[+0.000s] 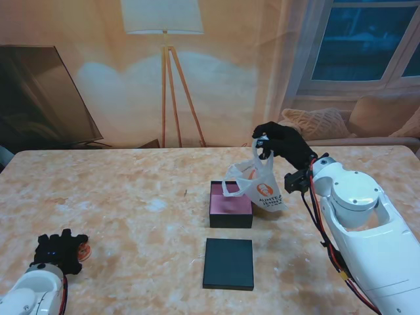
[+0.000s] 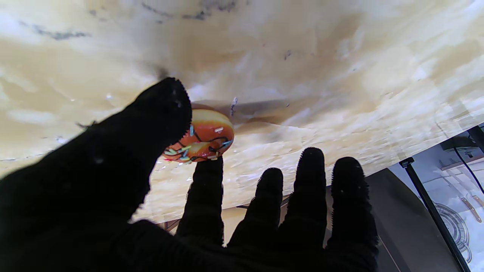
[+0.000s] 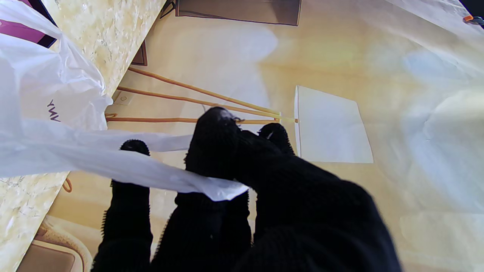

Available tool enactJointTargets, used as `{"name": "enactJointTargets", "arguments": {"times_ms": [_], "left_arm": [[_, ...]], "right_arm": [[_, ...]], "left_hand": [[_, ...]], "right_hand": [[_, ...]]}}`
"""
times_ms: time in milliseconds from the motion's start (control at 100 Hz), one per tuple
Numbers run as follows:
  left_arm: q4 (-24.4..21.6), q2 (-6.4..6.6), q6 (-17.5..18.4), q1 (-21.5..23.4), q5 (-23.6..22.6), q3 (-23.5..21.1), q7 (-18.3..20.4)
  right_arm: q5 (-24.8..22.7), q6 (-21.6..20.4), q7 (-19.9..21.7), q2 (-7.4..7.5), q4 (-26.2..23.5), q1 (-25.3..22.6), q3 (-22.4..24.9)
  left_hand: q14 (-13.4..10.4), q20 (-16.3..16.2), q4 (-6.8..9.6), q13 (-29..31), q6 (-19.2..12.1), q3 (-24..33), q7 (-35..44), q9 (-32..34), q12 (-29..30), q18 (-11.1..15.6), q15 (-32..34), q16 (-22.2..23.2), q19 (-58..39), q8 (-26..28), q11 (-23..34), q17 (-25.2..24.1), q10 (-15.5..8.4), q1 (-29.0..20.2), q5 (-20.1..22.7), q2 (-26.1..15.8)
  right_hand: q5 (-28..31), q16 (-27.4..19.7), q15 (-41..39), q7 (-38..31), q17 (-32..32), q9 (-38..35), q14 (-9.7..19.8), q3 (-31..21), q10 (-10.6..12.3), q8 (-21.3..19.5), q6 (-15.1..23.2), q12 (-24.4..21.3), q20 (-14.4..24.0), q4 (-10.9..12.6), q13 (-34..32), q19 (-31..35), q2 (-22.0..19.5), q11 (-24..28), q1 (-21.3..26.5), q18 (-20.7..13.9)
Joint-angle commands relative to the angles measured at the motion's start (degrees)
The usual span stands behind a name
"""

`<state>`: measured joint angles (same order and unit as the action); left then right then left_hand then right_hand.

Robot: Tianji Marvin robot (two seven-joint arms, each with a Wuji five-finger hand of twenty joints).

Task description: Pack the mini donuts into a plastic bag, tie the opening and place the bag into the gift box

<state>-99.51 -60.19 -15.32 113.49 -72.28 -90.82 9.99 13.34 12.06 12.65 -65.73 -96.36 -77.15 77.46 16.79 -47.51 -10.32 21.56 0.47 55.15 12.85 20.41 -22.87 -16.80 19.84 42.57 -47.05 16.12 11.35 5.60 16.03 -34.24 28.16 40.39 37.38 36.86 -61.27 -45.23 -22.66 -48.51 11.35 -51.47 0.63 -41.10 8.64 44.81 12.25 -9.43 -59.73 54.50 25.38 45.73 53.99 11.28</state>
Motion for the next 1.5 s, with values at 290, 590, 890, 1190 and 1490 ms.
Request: {"name": "enactJointTargets", "arguments": {"times_ms": [290, 590, 890, 1190, 1490], "left_arm": [[2.5, -0.15, -1.63, -1.27, 2.24, 1.91, -1.91], [2.85, -0.18, -1.33, -1.53, 2.5, 2.01, -2.76], [3.46, -0.23, -0.24, -1.77, 3.36, 2.27, -4.29], [2.75, -0.32, 1.07, -1.53, 5.61, 1.91, -3.9], [1.91, -0.52, 2.96, -1.03, 7.62, 1.25, -4.91]], "right_arm": [[-0.16, -0.06, 0.84, -0.26, -0.07, -0.39, -0.14], [-0.06, 0.01, 0.84, -0.28, -0.06, -0.39, -0.17], [-0.14, 0.0, 0.78, -0.28, -0.12, -0.45, -0.14], [-0.16, 0.14, 0.74, -0.28, -0.22, -0.5, -0.13], [-0.18, 0.08, 0.75, -0.28, -0.18, -0.47, -0.15]], "left_hand": [[1.59, 1.54, -0.01, 0.2, 2.77, 3.81, 14.68, 3.13, -0.03, -1.24, 0.66, -1.48, -0.63, 13.28, 1.55, 0.22, 2.73, -0.65, 8.01, 3.43], [1.57, 1.57, 0.03, 3.72, 3.42, 4.1, 34.36, 7.73, -2.22, -2.02, 2.44, -0.58, -2.04, 30.98, 4.76, 1.62, 2.53, -1.06, 3.88, 3.5], [-0.07, 1.44, -6.54, 17.39, 1.55, 1.52, 48.4, 22.37, -5.89, -2.16, 9.27, 2.79, -6.95, 39.12, 13.87, 7.19, -2.35, -6.13, 8.21, 7.28], [-2.49, -1.84, -6.99, 32.15, 0.28, -0.86, 53.92, 36.11, -15.63, -0.92, 25.49, 11.64, -20.88, 34.28, 24.97, 17.44, -5.46, -10.55, 10.86, 8.17], [-4.58, -2.64, -6.6, 34.49, 0.33, -1.86, 51.78, 39.87, -25.79, 0.1, 32.16, 15.93, -23.81, 31.17, 26.98, 18.86, -7.71, -13.09, 10.14, 8.36]], "right_hand": [[0.79, 0.31, -0.57, -0.62, -0.19, -2.06, 2.49, -3.21, 5.13, -0.2, 1.94, 0.4, 0.81, 0.97, -0.65, 1.41, -1.82, 3.42, 3.44, -0.5], [0.82, 0.35, -0.61, -0.64, -0.21, -2.04, 2.39, -3.34, 5.17, -0.22, 1.89, 0.41, 0.84, 0.96, -0.64, 1.47, -1.73, 3.42, 3.37, -0.48], [0.87, 0.37, -0.64, -0.66, -0.17, -2.11, 2.35, -3.38, 5.16, -0.23, 1.88, 0.41, 0.88, 0.97, -0.64, 1.5, -1.73, 3.45, 3.31, -0.56], [0.92, 0.37, -0.65, -0.67, -0.18, -2.13, 2.33, -3.42, 5.08, -0.24, 1.94, 0.44, 0.91, 0.94, -0.67, 1.54, -1.68, 3.44, 3.33, -0.43], [0.95, 0.38, -0.64, -0.69, -0.05, -2.16, 2.35, -3.49, 5.17, -0.26, 1.95, 0.42, 0.92, 0.96, -0.7, 1.55, -1.62, 3.41, 3.28, -0.22]]}}
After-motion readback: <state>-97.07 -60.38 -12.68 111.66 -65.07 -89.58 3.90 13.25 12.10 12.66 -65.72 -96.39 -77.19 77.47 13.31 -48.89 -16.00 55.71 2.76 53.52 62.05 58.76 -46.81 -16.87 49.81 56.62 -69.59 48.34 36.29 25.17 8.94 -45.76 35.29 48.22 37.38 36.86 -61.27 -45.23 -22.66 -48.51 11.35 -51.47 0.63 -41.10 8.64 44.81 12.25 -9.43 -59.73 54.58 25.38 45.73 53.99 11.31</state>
